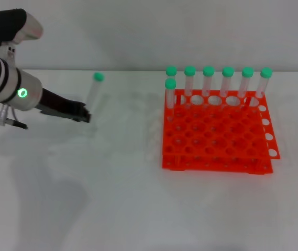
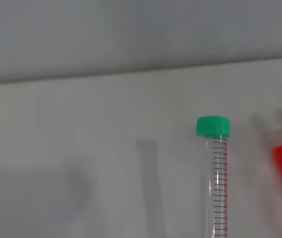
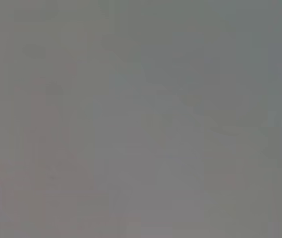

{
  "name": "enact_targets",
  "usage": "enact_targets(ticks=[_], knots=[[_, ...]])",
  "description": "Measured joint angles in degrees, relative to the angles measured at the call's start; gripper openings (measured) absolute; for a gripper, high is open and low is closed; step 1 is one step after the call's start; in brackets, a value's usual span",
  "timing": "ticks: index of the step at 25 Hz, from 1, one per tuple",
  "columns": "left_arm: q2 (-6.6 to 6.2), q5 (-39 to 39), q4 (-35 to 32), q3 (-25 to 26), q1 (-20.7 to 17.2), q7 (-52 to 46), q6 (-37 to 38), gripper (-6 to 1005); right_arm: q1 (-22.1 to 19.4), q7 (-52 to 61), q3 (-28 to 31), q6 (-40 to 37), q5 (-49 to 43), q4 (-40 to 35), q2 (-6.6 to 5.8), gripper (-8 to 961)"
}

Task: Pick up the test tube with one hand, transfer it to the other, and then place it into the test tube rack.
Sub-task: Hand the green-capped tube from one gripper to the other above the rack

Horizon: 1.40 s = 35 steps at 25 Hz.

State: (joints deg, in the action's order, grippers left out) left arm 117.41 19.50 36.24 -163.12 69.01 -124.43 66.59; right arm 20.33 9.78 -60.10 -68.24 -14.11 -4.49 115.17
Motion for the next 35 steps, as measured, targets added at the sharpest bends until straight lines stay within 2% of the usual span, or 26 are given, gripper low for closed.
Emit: enact_targets(ticks=[4, 5, 6, 9, 11, 15, 18, 21, 25, 27, 31, 35], knots=[[0.91, -13.4, 0.6, 0.0, -3.7, 12.7, 4.5, 192, 0.0, 0.2, 0.0, 0.1, 0.0, -0.6, -0.13, 826], [0.91, -13.4, 0.6, 0.0, -3.7, 12.7, 4.5, 192, -0.1, 0.2, 0.0, 0.2, 0.0, -1.1, -0.15, 825], [1.14, -21.7, 0.7, 0.0, -6.8, 19.8, 7.7, 192, -0.1, 0.2, 0.1, 0.3, 0.0, -1.5, -0.17, 825], [1.20, -30.2, 0.7, 0.0, -10.7, 26.8, 11.5, 192, -0.6, 0.3, 0.2, -0.6, 0.0, -2.7, -0.13, 824], [1.21, -37.7, 0.7, 0.0, -15.0, 34.0, 15.9, 192, -1.1, 1.2, -0.2, -1.8, 0.0, -3.5, -0.12, 823], [1.23, -46.2, 0.6, 0.0, -21.9, 44.5, 22.2, 192, -3.6, 7.7, -5.4, -2.5, -2.2, -9.2, -0.73, 822], [1.29, -49.2, 0.1, 0.0, -26.0, 51.1, 25.2, 192, -5.3, 14.5, -9.0, -1.9, -6.9, -14.9, -1.84, 820], [1.42, -50.4, -1.3, 0.0, -29.3, 58.1, 29.1, 192, -6.0, 23.4, -9.7, -1.3, -15.0, -20.2, -2.75, 819], [1.42, -50.7, -2.5, 0.0, -31.0, 64.0, 33.2, 192, -4.8, 39.3, -9.7, 0.3, -25.6, -26.6, -4.58, 818], [1.42, -50.2, -2.8, 0.0, -31.1, 65.1, 35.1, 192, -2.9, 48.5, -9.9, -0.6, -32.4, -29.6, -5.58, 817], [1.41, -48.9, -3.9, 0.0, -30.6, 67.1, 37.4, 192, 2.7, 60.9, -9.9, -4.9, -43.5, -31.5, -6.82, 816], [1.43, -46.8, -4.6, 0.0, -29.3, 68.7, 38.4, 191, 9.0, 67.7, -10.2, -8.9, -52.6, -30.9, -6.80, 814]])
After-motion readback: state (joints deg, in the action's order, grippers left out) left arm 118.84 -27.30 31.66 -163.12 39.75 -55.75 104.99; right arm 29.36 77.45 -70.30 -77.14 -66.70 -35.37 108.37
